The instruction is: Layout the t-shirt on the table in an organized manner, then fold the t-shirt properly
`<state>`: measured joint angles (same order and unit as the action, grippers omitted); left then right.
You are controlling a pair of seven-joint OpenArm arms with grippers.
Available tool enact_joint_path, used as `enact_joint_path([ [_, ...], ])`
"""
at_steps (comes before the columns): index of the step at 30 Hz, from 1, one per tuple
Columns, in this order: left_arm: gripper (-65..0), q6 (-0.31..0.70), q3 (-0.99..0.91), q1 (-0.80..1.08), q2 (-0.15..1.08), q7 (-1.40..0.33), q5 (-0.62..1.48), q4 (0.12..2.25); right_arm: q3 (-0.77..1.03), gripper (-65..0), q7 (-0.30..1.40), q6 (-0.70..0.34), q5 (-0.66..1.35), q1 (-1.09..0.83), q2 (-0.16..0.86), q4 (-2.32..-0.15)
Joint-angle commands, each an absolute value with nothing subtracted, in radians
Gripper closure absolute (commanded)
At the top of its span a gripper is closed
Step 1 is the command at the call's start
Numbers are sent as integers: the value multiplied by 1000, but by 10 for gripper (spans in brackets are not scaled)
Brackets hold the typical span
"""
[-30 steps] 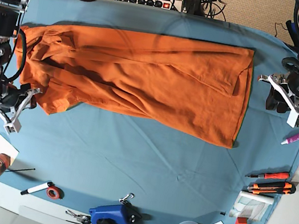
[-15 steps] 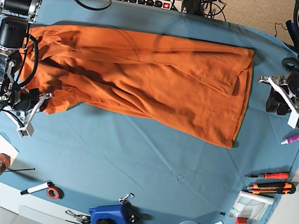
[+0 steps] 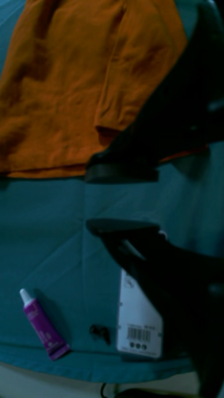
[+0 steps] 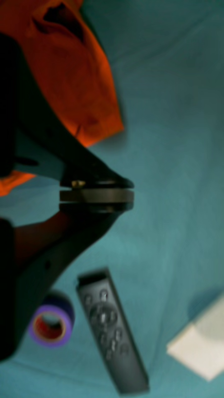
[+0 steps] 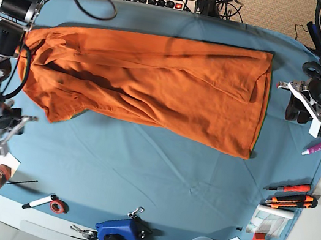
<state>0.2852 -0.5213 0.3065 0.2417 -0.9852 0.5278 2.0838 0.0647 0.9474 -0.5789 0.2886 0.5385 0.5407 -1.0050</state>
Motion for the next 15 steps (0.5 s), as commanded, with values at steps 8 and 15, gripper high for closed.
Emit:
enact_joint_path([
  [8, -200, 289, -526, 302, 252, -959, 562, 2101, 83, -131, 1136, -698, 495, 565, 560, -1019],
  [15, -200, 289, -526, 302, 252, -958, 562, 2101, -36, -219, 1099, -698, 404, 564, 560, -1019],
])
